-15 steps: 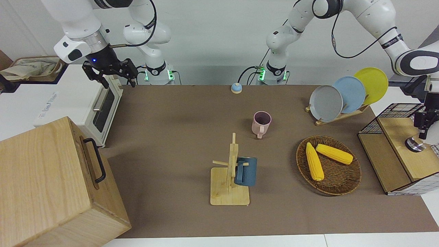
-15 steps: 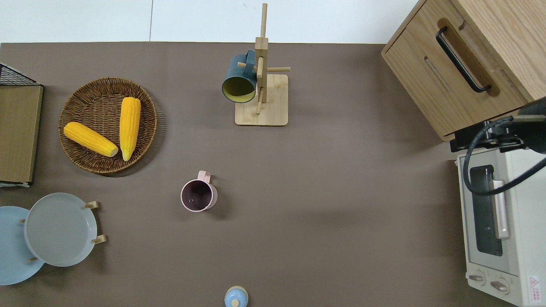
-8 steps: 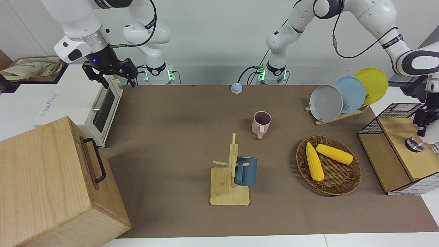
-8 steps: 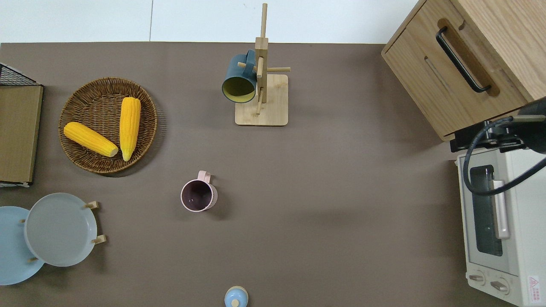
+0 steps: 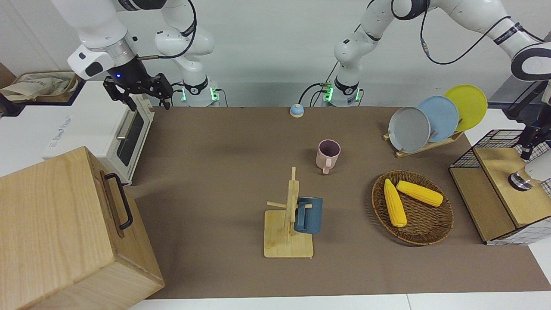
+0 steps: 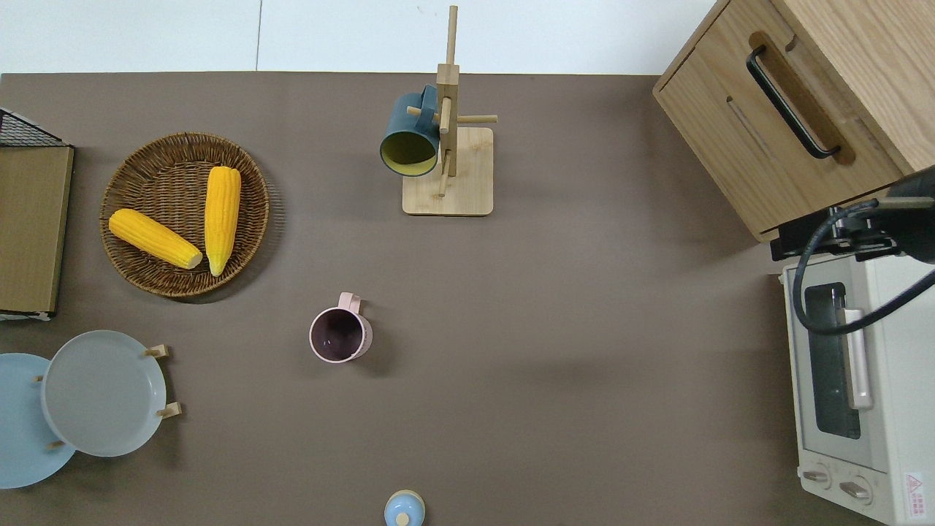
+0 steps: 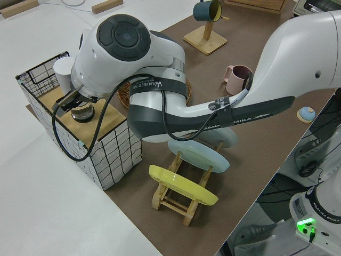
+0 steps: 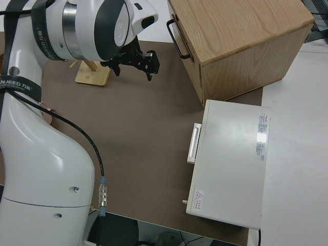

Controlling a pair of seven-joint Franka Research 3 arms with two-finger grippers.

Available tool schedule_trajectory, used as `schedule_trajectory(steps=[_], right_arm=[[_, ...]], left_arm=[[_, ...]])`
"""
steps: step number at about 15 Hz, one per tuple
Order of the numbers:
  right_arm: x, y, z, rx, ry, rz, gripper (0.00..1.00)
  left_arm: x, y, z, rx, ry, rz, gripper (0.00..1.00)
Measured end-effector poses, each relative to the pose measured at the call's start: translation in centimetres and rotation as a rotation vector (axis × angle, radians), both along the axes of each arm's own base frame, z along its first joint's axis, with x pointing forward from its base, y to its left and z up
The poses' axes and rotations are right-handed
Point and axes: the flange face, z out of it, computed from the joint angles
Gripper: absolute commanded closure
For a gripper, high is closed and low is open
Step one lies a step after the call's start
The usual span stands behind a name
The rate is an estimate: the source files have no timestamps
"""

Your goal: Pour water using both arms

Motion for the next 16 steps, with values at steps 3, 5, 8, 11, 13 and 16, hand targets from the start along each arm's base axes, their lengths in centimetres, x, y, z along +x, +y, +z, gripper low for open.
schedule_trajectory(steps=[3, 5, 8, 11, 13, 16], right_arm=[[0.0, 0.0, 0.0, 0.0, 0.0, 0.0, 0.007], [0.0, 0.0, 0.0, 0.0, 0.0, 0.0, 0.007], [0.0, 0.0, 0.0, 0.0, 0.0, 0.0, 0.007], [0.0, 0.0, 0.0, 0.0, 0.0, 0.0, 0.007], [0.0, 0.0, 0.0, 0.0, 0.0, 0.0, 0.007], [0.0, 0.0, 0.0, 0.0, 0.0, 0.0, 0.007]], left_arm=[[-1.2, -1.1, 2.7, 0.044, 0.11, -0.014, 0.0], [-2.1, -2.5, 4.7, 0.049, 0.166, -0.004, 0.0], [-3.1, -5.7, 6.9, 0.035, 0.247, 0.003, 0.0], [-2.6, -9.7, 7.6, 0.03, 0.312, 0.006, 0.0], [-1.5, -14.1, 7.5, 0.028, 0.365, 0.005, 0.0], [-0.5, -19.6, 7.3, 0.035, 0.422, -0.017, 0.0]])
